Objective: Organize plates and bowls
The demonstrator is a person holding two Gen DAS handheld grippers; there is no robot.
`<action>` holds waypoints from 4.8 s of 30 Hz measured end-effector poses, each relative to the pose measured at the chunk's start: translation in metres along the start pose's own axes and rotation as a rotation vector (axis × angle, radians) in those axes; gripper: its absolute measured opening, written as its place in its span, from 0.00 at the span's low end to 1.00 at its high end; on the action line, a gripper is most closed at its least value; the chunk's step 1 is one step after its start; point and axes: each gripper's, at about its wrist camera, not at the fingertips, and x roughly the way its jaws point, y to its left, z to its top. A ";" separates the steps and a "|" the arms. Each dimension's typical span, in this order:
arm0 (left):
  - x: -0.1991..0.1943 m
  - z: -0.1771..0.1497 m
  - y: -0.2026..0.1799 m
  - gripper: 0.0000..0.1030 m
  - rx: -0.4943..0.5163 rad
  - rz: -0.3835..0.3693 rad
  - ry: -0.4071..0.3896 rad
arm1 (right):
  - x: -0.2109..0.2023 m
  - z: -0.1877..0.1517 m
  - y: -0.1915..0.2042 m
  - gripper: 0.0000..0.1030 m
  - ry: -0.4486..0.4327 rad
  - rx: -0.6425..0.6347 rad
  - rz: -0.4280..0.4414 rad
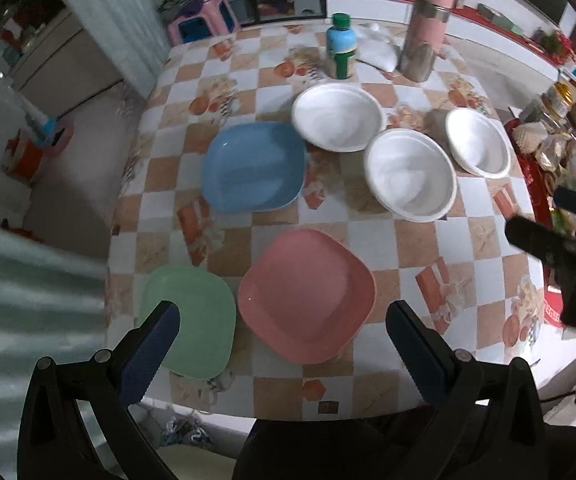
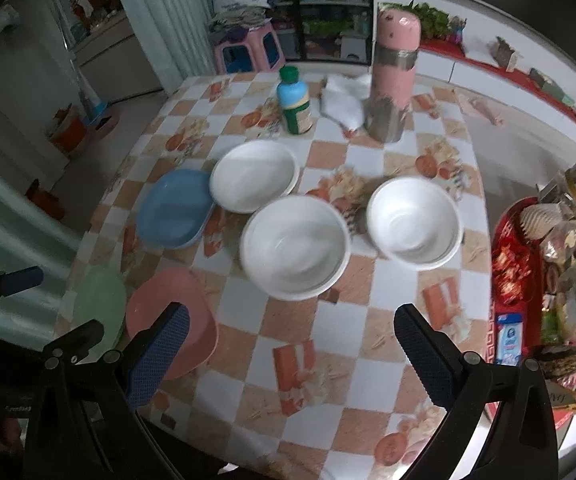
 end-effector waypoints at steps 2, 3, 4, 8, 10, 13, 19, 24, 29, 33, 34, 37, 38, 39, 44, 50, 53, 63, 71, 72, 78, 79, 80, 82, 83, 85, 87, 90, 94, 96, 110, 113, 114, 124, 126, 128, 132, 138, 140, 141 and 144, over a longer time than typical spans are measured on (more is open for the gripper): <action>0.002 0.006 0.000 1.00 -0.001 -0.007 0.000 | 0.002 0.000 0.005 1.00 0.020 -0.024 0.004; 0.002 0.009 -0.001 1.00 0.008 -0.012 -0.003 | 0.002 0.001 0.006 1.00 0.024 -0.039 -0.004; 0.003 0.013 -0.003 1.00 0.025 -0.017 -0.010 | 0.000 0.002 0.007 1.00 0.023 -0.050 -0.012; 0.004 0.027 -0.004 1.00 0.094 -0.035 -0.026 | -0.006 0.009 0.006 1.00 0.007 -0.045 -0.055; 0.006 0.034 0.002 1.00 0.099 -0.045 -0.024 | -0.006 0.013 0.006 1.00 0.002 -0.017 -0.073; 0.013 0.041 0.016 1.00 0.091 -0.077 -0.011 | -0.006 0.018 0.009 1.00 0.005 0.018 -0.095; 0.021 0.047 0.043 1.00 0.063 -0.103 -0.008 | -0.001 0.024 0.027 1.00 0.033 0.037 -0.129; 0.024 0.046 0.059 1.00 0.067 -0.091 -0.003 | 0.005 0.026 0.047 1.00 0.081 0.031 -0.139; 0.023 0.043 0.065 1.00 0.109 -0.113 -0.019 | 0.004 0.029 0.065 1.00 0.081 0.016 -0.185; 0.016 0.045 0.071 1.00 0.108 -0.190 -0.074 | 0.002 0.029 0.071 1.00 0.082 0.015 -0.214; 0.015 0.046 0.072 1.00 0.109 -0.207 -0.080 | 0.003 0.028 0.072 1.00 0.089 0.018 -0.219; 0.017 0.046 0.069 1.00 0.122 -0.253 -0.075 | 0.006 0.023 0.071 1.00 0.113 0.030 -0.228; 0.017 0.046 0.067 1.00 0.129 -0.265 -0.072 | 0.007 0.021 0.070 1.00 0.124 0.037 -0.232; 0.018 0.045 0.065 1.00 0.136 -0.275 -0.068 | 0.008 0.020 0.070 1.00 0.130 0.041 -0.235; 0.024 0.045 0.061 1.00 0.146 -0.252 -0.035 | 0.009 0.018 0.069 1.00 0.133 0.038 -0.244; 0.029 0.049 0.073 1.00 0.089 -0.259 -0.020 | 0.010 0.018 0.064 1.00 0.143 0.045 -0.250; 0.030 0.049 0.076 1.00 0.074 -0.265 -0.019 | 0.009 0.018 0.061 1.00 0.140 0.062 -0.250; 0.033 0.049 0.080 1.00 0.065 -0.244 -0.010 | 0.010 0.020 0.061 1.00 0.144 0.061 -0.248; 0.030 0.051 0.072 1.00 0.110 -0.235 -0.020 | 0.010 0.021 0.064 1.00 0.136 0.070 -0.248; 0.031 0.051 0.072 1.00 0.111 -0.236 -0.020 | 0.010 0.020 0.063 1.00 0.134 0.073 -0.248; 0.031 0.051 0.072 1.00 0.112 -0.234 -0.020 | 0.009 0.018 0.061 1.00 0.135 0.086 -0.249; 0.031 0.051 0.072 1.00 0.113 -0.233 -0.019 | 0.008 0.017 0.061 1.00 0.135 0.087 -0.249; 0.031 0.051 0.073 1.00 0.112 -0.234 -0.020 | 0.008 0.017 0.061 1.00 0.135 0.089 -0.249; 0.031 0.051 0.073 1.00 0.111 -0.232 -0.020 | 0.008 0.016 0.060 1.00 0.136 0.089 -0.248; 0.032 0.051 0.073 1.00 0.113 -0.231 -0.019 | 0.008 0.016 0.061 1.00 0.136 0.091 -0.247; 0.032 0.052 0.074 1.00 0.112 -0.225 -0.020 | 0.009 0.015 0.062 1.00 0.138 0.092 -0.244; 0.032 0.054 0.078 1.00 0.103 -0.220 -0.022 | 0.010 0.016 0.065 1.00 0.136 0.088 -0.240; 0.032 0.062 0.091 1.00 0.076 -0.220 -0.022 | 0.011 0.017 0.070 1.00 0.127 0.087 -0.229; 0.030 0.075 0.110 1.00 0.046 -0.215 -0.036 | 0.016 0.023 0.075 1.00 0.119 0.099 -0.216; 0.034 0.077 0.118 1.00 0.036 -0.209 -0.034 | 0.019 0.028 0.080 1.00 0.113 0.103 -0.207; 0.071 0.097 0.141 1.00 0.097 -0.153 0.014 | 0.053 0.060 0.134 1.00 0.058 0.083 -0.141; 0.075 0.100 0.144 1.00 0.098 -0.143 0.013 | 0.060 0.060 0.141 1.00 0.063 0.082 -0.143; 0.076 0.101 0.145 1.00 0.098 -0.143 0.013 | 0.063 0.060 0.143 1.00 0.067 0.083 -0.139; 0.098 0.108 0.148 1.00 0.133 -0.141 0.019 | 0.089 0.067 0.153 1.00 0.121 0.117 -0.104; 0.105 0.111 0.148 1.00 0.138 -0.136 0.024 | 0.097 0.069 0.153 1.00 0.134 0.132 -0.097; 0.113 0.115 0.149 1.00 0.142 -0.129 0.032 | 0.106 0.072 0.150 1.00 0.150 0.159 -0.086; 0.125 0.122 0.150 0.98 0.149 -0.141 0.048 | 0.120 0.077 0.148 1.00 0.168 0.193 -0.070; 0.142 0.126 0.153 0.94 0.144 -0.157 0.084 | 0.135 0.086 0.147 1.00 0.190 0.211 -0.053; 0.149 0.127 0.153 0.91 0.146 -0.159 0.095 | 0.139 0.088 0.145 1.00 0.206 0.230 -0.036; 0.153 0.128 0.153 0.86 0.147 -0.164 0.106 | 0.142 0.088 0.145 1.00 0.211 0.232 -0.039; 0.166 0.130 0.152 0.75 0.144 -0.174 0.145 | 0.148 0.092 0.141 1.00 0.227 0.236 -0.048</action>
